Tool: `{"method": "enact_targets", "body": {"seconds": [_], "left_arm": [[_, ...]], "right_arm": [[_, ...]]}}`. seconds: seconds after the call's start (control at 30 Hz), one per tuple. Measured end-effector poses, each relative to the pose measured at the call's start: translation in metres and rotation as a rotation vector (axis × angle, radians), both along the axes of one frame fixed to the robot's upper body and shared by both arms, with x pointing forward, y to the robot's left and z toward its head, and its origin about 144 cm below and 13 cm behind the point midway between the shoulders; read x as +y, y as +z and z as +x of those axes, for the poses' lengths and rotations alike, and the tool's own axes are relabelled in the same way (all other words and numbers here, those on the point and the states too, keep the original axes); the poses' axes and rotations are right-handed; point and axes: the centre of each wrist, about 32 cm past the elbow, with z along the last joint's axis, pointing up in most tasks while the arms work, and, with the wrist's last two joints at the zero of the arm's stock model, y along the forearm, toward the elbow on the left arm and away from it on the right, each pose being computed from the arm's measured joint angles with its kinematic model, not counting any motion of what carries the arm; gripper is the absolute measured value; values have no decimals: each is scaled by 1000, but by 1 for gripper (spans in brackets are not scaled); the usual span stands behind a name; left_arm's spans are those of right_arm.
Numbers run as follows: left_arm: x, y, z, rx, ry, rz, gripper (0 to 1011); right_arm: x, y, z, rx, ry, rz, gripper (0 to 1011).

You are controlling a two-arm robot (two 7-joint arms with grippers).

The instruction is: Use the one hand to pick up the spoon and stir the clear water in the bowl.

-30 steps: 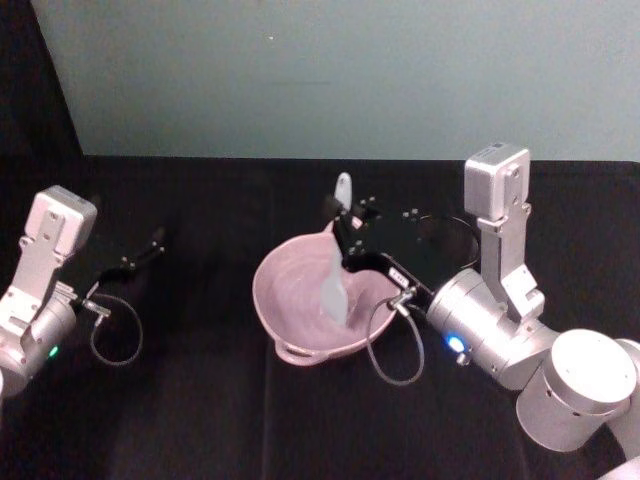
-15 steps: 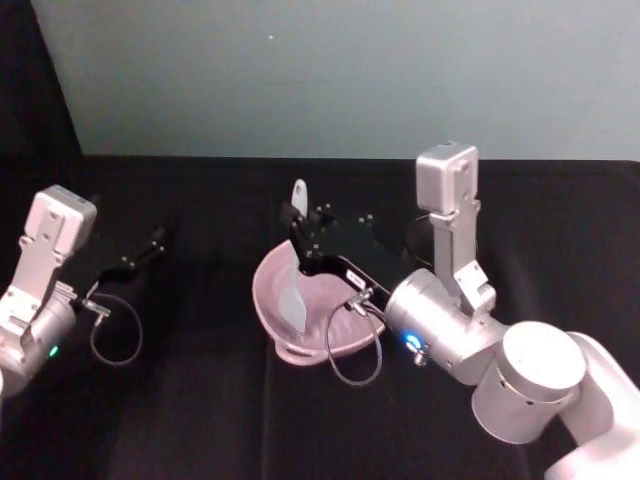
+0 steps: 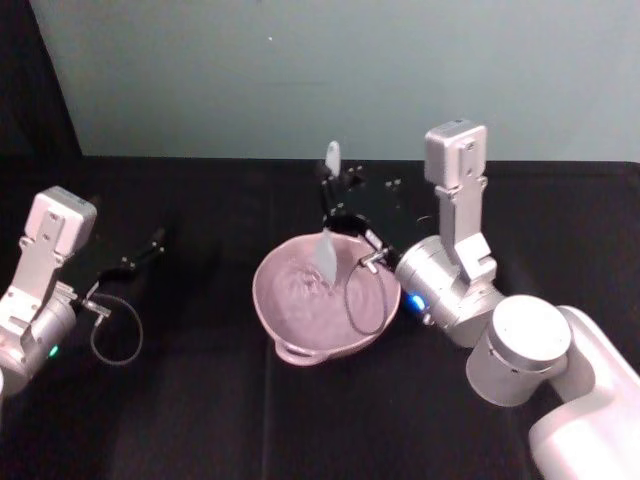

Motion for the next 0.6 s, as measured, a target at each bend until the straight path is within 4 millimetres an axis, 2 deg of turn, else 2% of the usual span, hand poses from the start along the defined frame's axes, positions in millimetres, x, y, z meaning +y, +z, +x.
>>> {"method": "enact_targets", "body": {"seconds": [0.27, 0.6], "left_arm": [[0, 0, 0, 0, 0, 0, 1011], [0, 0, 0, 0, 0, 0, 1011]], "right_arm": [[-17, 3, -3, -25, -43, -30, 120], [-31, 17, -31, 37, -8, -65, 119]]}}
